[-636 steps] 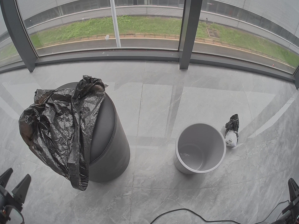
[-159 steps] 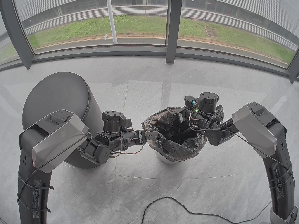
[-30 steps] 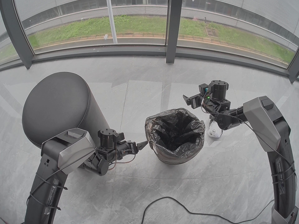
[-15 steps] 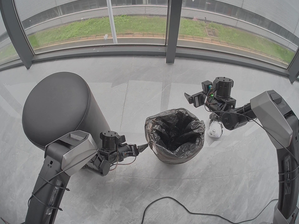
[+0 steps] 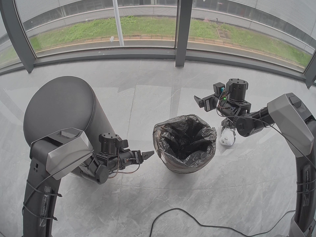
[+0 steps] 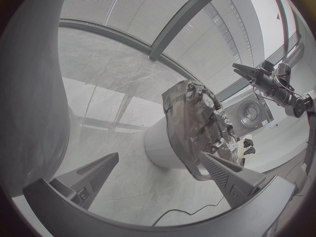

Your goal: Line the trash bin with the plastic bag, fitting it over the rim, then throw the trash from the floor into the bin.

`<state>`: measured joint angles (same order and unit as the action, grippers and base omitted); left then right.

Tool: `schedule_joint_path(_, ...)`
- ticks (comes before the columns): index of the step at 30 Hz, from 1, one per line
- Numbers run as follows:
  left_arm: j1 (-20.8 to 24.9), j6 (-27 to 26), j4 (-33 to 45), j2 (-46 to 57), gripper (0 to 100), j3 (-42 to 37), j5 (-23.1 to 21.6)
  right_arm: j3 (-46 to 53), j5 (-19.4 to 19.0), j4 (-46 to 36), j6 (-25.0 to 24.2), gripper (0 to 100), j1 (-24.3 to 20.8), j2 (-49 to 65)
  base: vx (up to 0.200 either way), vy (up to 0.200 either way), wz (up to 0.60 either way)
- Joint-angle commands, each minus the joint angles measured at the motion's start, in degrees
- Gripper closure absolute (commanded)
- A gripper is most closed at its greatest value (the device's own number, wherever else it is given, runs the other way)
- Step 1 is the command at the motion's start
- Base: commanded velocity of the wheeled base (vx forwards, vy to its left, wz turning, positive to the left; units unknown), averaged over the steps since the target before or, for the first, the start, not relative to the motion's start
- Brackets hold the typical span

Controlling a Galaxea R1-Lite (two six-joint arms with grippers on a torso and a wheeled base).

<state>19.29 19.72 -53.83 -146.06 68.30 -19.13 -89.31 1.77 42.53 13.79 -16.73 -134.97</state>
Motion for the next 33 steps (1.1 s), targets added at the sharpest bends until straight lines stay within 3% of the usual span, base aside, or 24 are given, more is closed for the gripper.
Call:
schedule_joint_path(1, 0.14, 0.05, 0.04, 1.30, 0, 0.25, 0.05, 0.19, -0.01, 0.80, 0.01, 0, -0.15, 0.41, 0.000, 0.000, 0.00)
schedule_joint_path(5, 0.14, 0.14, 0.04, -0.63, 0, 2.10, 0.05, 1.07, -0.01, 1.41, 0.01, 0, -0.24, 0.59, 0.000, 0.000, 0.00)
schedule_joint_path(16, 0.93, 0.49, 8.48, -10.65, 0, 20.64, 0.05, 5.02, -1.68, 4.14, 0.01, 0, -0.06, 2.52, 0.000, 0.000, 0.00)
schedule_joint_path(26, 1.11, 0.14, 13.49, -12.24, 0, 22.22, 0.41, 5.11, -2.47, 4.05, 0.01, 0, -1.03, 3.75, 0.000, 0.000, 0.00)
schedule_joint_path(33, 1.11, 0.05, 19.20, -14.78, 0, 28.11, 0.32, 7.04, -2.47, 4.05, -0.08, 0, -2.17, 5.42, 0.000, 0.000, 0.00)
